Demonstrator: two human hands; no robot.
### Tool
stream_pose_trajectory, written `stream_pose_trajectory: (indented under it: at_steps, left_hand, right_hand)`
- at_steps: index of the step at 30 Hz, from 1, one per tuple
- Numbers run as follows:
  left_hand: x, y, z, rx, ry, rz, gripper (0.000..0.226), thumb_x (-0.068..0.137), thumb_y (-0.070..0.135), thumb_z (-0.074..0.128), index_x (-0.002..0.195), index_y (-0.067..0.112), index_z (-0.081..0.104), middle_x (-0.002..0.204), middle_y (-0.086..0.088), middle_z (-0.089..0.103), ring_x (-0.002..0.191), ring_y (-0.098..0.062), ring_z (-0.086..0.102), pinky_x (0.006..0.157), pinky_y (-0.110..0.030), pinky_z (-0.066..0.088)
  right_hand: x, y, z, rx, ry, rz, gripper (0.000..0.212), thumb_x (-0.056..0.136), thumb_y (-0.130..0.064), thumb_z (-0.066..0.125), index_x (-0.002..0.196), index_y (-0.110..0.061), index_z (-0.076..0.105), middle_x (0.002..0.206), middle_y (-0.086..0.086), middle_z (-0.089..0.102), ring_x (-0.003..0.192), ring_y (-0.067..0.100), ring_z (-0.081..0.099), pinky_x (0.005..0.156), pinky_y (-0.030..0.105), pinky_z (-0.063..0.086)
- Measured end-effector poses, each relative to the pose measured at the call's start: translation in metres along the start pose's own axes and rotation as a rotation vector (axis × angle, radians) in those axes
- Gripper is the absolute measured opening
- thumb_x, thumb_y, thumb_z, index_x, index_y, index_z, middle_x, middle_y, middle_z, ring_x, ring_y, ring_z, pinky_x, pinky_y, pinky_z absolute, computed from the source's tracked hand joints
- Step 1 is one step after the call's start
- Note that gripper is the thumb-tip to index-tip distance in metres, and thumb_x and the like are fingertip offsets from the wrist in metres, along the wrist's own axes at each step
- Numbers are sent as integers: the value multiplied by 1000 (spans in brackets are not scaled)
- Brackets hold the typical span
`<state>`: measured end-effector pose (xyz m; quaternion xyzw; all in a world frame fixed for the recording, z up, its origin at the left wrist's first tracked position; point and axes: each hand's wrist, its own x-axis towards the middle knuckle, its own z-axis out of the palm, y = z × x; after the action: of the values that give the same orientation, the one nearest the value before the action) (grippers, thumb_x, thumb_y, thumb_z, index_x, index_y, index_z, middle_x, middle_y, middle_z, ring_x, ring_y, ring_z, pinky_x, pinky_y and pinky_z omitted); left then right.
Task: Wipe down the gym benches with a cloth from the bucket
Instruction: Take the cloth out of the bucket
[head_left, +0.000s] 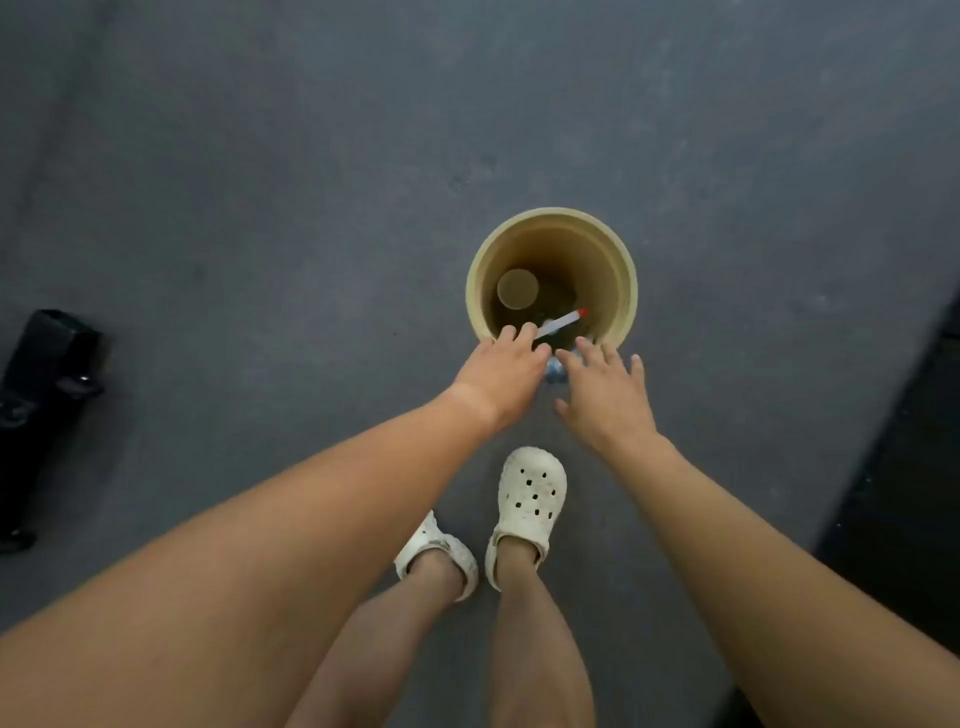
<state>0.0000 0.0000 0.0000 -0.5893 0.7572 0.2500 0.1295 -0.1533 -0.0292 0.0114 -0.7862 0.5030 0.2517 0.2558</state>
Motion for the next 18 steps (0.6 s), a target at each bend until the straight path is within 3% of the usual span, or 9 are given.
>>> stream_pose_trajectory:
  at_steps: [3, 6, 9, 14, 18]
  left_hand:
    - [25, -2, 26, 19, -9, -39, 29, 102, 24, 60, 129, 19, 54, 138, -12, 46, 113, -29, 55, 83, -40, 51]
    - [31, -3, 34, -18, 35, 2, 24, 103, 31, 58, 125, 21, 60, 133, -11, 49, 108, -29, 55, 73, -38, 47]
    - [26, -11, 29, -177, 94, -2, 16, 100, 33, 62, 112, 21, 63, 121, -8, 47, 102, -26, 50, 66, -36, 44]
    - [5, -18, -15, -369, 38, 16, 13, 95, 24, 68, 104, 19, 60, 118, -3, 45, 101, -22, 44, 75, -41, 52]
    - [-11, -23, -100, -472, 29, -31, 16, 92, 20, 64, 93, 18, 47, 109, -1, 49, 95, -21, 47, 78, -44, 49]
  right_hand:
    - [26, 9, 27, -49, 8, -22, 40, 94, -20, 61, 133, -27, 57, 143, -2, 55, 145, 25, 33, 121, 62, 14]
    - [39, 9, 39, -65, 93, -16, 23, 95, -18, 60, 116, -27, 63, 122, -2, 67, 130, 27, 47, 119, 61, 20]
    - [40, 6, 34, -2, 109, 1, 16, 95, -19, 62, 109, -28, 63, 115, -1, 68, 127, 27, 49, 119, 59, 22]
    - [22, -1, -5, 133, 102, -58, 14, 95, -20, 61, 107, -26, 65, 114, -2, 66, 121, 24, 49, 101, 45, 39]
    - [1, -19, -84, 154, 95, -86, 12, 91, -13, 54, 100, -20, 48, 110, 3, 65, 128, 29, 46, 103, 49, 38]
